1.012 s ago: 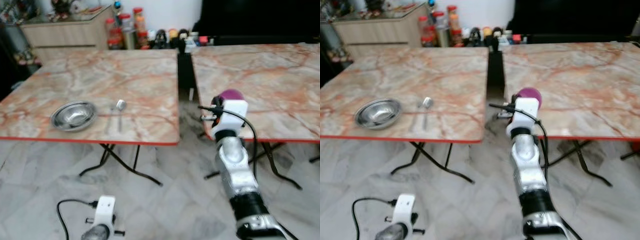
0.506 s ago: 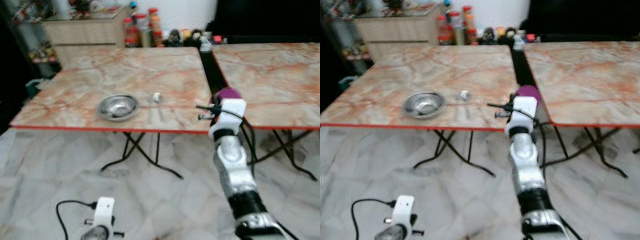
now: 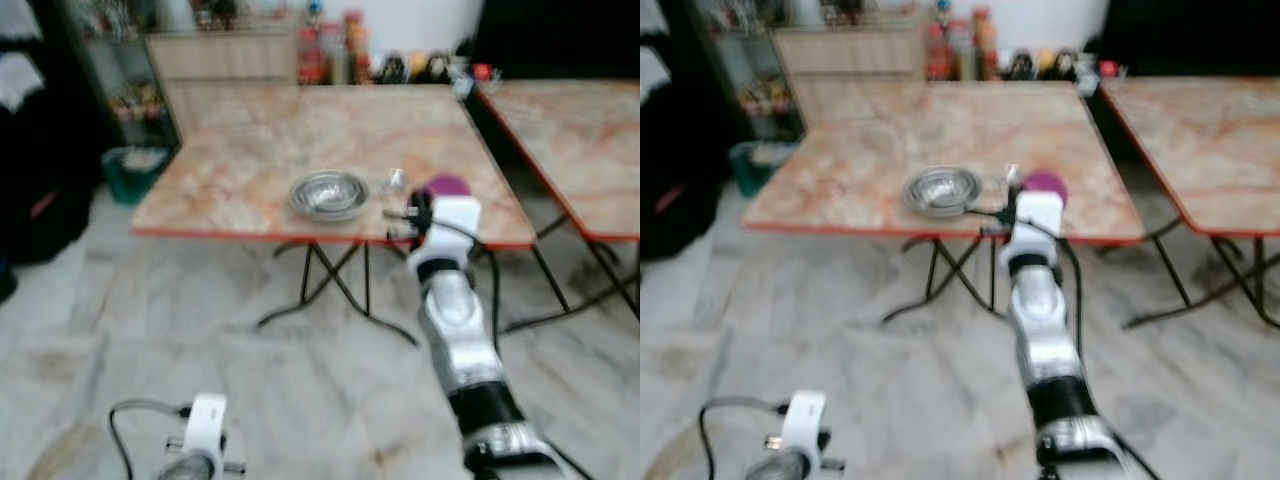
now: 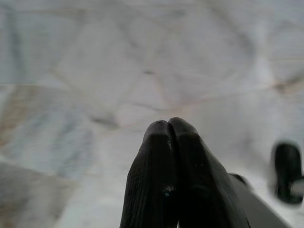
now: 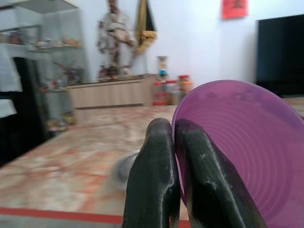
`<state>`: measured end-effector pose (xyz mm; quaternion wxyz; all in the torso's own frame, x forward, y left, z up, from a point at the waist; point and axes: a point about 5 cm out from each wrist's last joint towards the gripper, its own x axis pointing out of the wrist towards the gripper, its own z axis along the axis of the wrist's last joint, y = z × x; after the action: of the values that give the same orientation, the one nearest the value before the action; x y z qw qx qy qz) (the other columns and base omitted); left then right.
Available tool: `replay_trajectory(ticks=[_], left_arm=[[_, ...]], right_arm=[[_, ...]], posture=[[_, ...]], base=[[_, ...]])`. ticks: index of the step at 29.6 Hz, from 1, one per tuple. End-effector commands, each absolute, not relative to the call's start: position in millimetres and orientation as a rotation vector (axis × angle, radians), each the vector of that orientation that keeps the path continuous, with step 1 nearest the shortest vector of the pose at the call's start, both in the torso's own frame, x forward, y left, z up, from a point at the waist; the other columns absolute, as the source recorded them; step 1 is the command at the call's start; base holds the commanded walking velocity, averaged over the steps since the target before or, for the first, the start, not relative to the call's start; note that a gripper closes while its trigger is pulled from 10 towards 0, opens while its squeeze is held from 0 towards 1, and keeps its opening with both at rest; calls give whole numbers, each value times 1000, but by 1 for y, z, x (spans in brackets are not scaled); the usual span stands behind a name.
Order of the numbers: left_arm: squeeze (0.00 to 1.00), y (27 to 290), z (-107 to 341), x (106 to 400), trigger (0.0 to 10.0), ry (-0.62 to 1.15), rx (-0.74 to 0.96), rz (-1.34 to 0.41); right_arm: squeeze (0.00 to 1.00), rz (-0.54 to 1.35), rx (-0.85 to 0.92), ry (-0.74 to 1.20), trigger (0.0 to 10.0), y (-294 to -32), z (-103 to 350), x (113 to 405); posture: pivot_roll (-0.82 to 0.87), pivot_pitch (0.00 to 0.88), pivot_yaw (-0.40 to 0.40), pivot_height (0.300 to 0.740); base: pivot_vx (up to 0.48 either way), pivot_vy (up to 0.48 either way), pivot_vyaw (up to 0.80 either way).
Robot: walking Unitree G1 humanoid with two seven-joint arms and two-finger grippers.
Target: Setting the table
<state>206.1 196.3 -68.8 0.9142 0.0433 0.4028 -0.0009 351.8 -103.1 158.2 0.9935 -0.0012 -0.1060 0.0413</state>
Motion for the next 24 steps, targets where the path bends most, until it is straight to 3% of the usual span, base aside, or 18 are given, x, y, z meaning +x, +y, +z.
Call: replay_trajectory(ticks=[1, 12, 24], left_arm=[[0, 190, -68, 209, 10000, 823, 84, -20], [0, 193, -65, 213, 10000, 811, 96, -23], [0, 193, -63, 216, 10000, 785, 86, -24]], right_arm=[[0, 53, -6, -234, 10000, -114, 163, 353], [0, 51, 0, -236, 10000, -112, 162, 353], [0, 56, 4, -243, 10000, -112, 164, 353]], posture=[[-87, 0, 50, 740], [-86, 0, 57, 740], [-88, 0, 63, 740]], base=[[0, 480, 0], [0, 480, 0], [0, 0, 0]])
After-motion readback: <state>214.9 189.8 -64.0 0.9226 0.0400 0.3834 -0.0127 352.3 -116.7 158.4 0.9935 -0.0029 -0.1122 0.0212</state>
